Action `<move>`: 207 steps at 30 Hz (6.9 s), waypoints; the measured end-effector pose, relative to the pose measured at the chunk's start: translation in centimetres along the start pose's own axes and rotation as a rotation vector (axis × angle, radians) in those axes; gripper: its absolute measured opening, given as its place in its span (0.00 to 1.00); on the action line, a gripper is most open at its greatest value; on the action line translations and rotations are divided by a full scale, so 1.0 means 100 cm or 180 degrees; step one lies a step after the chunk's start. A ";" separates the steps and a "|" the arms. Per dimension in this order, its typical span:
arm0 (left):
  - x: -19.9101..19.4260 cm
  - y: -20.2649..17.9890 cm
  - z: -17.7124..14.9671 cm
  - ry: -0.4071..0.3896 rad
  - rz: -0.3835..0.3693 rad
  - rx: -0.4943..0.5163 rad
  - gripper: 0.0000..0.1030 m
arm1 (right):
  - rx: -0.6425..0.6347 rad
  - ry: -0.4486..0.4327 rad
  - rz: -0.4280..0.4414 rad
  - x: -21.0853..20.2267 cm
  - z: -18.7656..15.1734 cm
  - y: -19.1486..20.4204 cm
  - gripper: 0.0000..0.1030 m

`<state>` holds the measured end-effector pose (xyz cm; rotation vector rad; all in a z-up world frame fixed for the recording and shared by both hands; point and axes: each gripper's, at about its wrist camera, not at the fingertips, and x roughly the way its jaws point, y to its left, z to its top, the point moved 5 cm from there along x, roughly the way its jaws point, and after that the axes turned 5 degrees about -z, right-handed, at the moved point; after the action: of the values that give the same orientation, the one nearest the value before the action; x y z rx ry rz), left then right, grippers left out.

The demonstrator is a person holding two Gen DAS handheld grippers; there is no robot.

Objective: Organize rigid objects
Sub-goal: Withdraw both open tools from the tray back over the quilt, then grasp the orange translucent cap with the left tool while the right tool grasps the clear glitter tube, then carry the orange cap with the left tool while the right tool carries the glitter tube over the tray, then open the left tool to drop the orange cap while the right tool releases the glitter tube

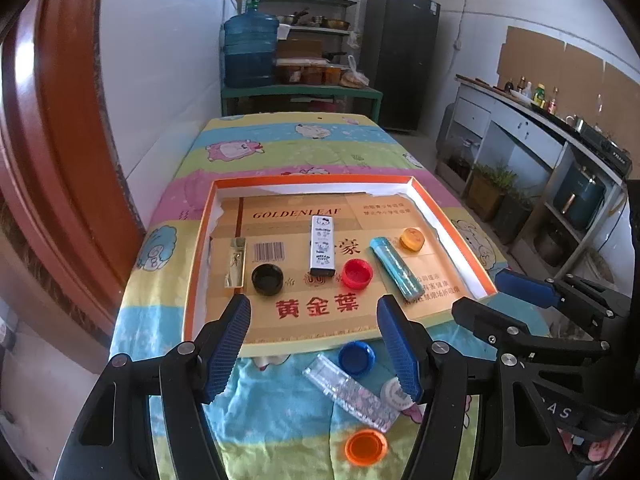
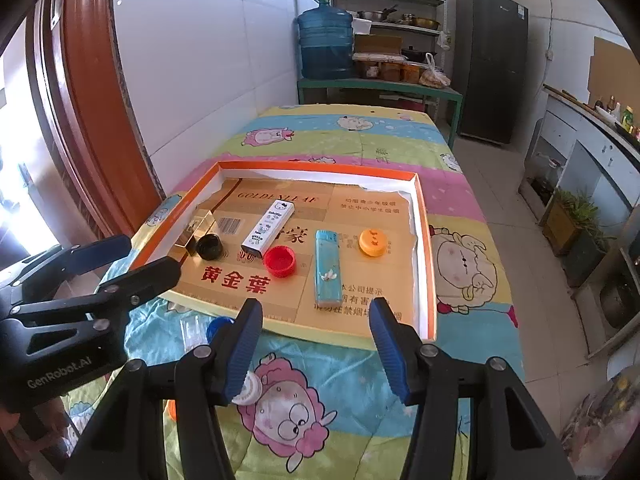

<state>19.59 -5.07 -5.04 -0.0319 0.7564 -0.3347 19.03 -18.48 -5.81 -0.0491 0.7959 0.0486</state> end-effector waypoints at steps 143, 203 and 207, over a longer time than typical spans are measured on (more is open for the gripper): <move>0.021 0.019 0.035 -0.0239 -0.0090 -0.0039 0.30 | -0.0038 -0.0227 0.0150 0.014 0.032 -0.009 0.20; 0.122 0.006 -0.002 0.0480 -0.0203 0.0051 0.30 | 0.0154 0.0194 0.0054 0.095 0.009 -0.039 0.20; 0.121 0.004 -0.002 0.0478 -0.0191 0.0102 0.32 | 0.0154 0.0219 0.0040 0.096 0.007 -0.040 0.20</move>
<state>27.76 -8.41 -13.33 0.0007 0.8997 -0.4097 26.44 -22.19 -12.07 0.0002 0.8659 0.0398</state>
